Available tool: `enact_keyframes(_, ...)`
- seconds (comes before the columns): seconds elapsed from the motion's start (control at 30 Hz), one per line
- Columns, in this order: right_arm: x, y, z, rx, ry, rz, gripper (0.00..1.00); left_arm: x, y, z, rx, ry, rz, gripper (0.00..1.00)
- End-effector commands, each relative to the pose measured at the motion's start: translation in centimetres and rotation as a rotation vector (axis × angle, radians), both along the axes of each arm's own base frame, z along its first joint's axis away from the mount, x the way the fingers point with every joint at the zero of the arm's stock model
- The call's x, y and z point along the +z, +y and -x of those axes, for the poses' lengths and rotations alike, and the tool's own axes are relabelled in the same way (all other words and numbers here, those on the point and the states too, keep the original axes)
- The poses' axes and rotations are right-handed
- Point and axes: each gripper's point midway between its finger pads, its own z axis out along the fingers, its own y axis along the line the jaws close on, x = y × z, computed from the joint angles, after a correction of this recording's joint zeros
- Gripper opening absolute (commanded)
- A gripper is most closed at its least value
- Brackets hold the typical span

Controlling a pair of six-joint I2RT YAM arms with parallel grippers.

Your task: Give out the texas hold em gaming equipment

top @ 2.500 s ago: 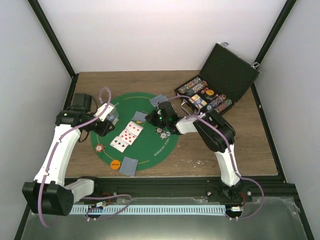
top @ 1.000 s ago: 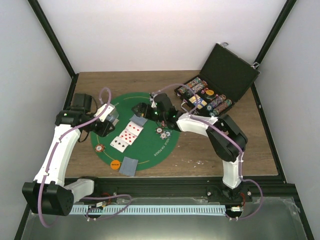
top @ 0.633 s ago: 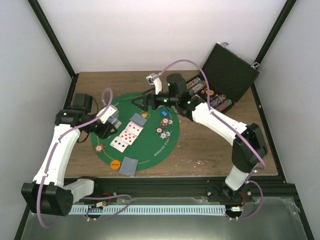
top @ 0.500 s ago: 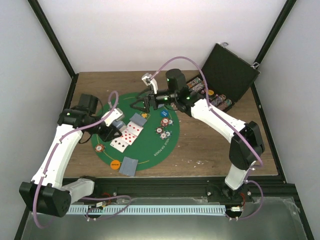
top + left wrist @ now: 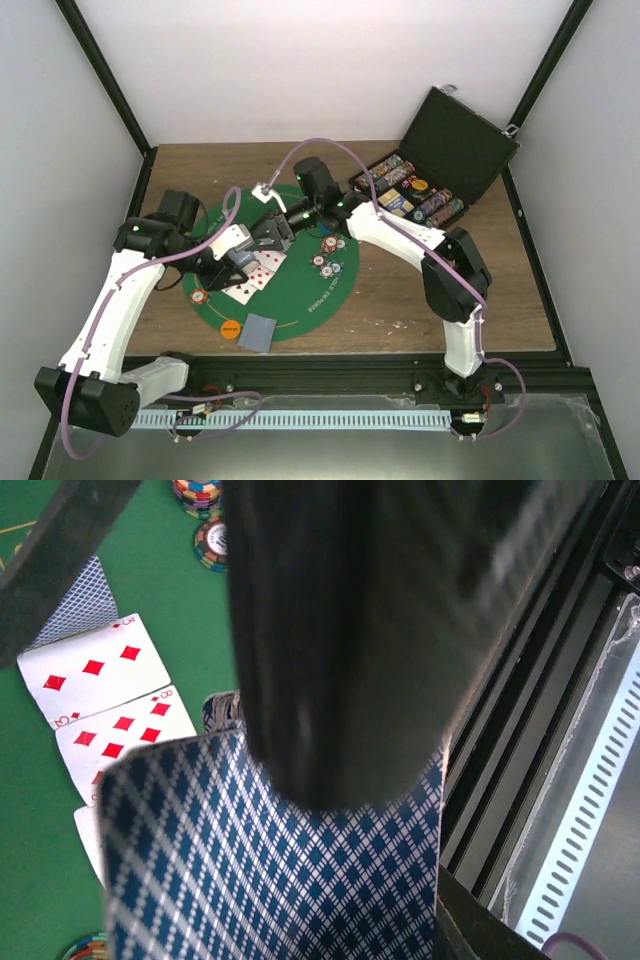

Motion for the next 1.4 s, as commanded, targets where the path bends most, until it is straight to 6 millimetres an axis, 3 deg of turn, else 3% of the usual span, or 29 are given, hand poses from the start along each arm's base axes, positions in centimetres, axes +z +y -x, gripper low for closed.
enact_keyframes(0.0, 2.1, 1.5, 0.4, 0.021, -0.051, -0.056, 0.97, 1.3, -0.6, 0.2, -0.038, -0.034, 0.038, 0.34)
enact_keyframes(0.23, 0.9, 3.5, 0.8, 0.038, -0.079, -0.044, 0.88, 1.3, -0.7, -0.1, -0.024, -0.034, 0.038, 0.33)
enact_keyframes(0.3, 0.8, 3.5, 0.7, 0.032, -0.087, -0.04, 0.74, 1.3, -0.7, -0.1, -0.024, -0.034, 0.038, 0.33)
enact_keyframes(0.43, 1.3, 3.3, 0.4, -0.005, -0.127, -0.04, 0.38, 1.0, -0.6, -0.1, -0.023, -0.033, 0.033, 0.33)
enact_keyframes(0.7, 2.0, 2.4, 0.4, -0.041, -0.163, -0.021, 0.11, 0.4, -0.2, -0.1, -0.008, -0.033, 0.007, 0.33)
enact_keyframes(0.8, 2.1, 1.8, 0.0, -0.07, -0.176, -0.008, 0.09, 0.0, 0.1, -0.2, 0.0, -0.03, -0.011, 0.33)
enact_keyframes(1.03, 2.2, 0.8, -0.5, -0.1, -0.186, 0.013, 0.16, -0.1, 0.2, -0.2, 0.013, -0.032, -0.015, 0.33)
enact_keyframes(1.1, 2.2, 0.7, -0.3, -0.088, -0.185, 0.01, 0.14, -0.2, 0.2, -0.2, 0.012, -0.03, -0.016, 0.33)
enact_keyframes(1.2, 2.4, 0.6, -0.1, -0.078, -0.186, 0.005, 0.01, -0.2, 0.3, -0.3, 0.019, -0.03, -0.019, 0.33)
enact_keyframes(1.37, 3.0, 0.3, 0.6, -0.043, -0.185, -0.016, 0.01, -0.3, 0.4, -0.4, 0.022, -0.034, -0.025, 0.32)
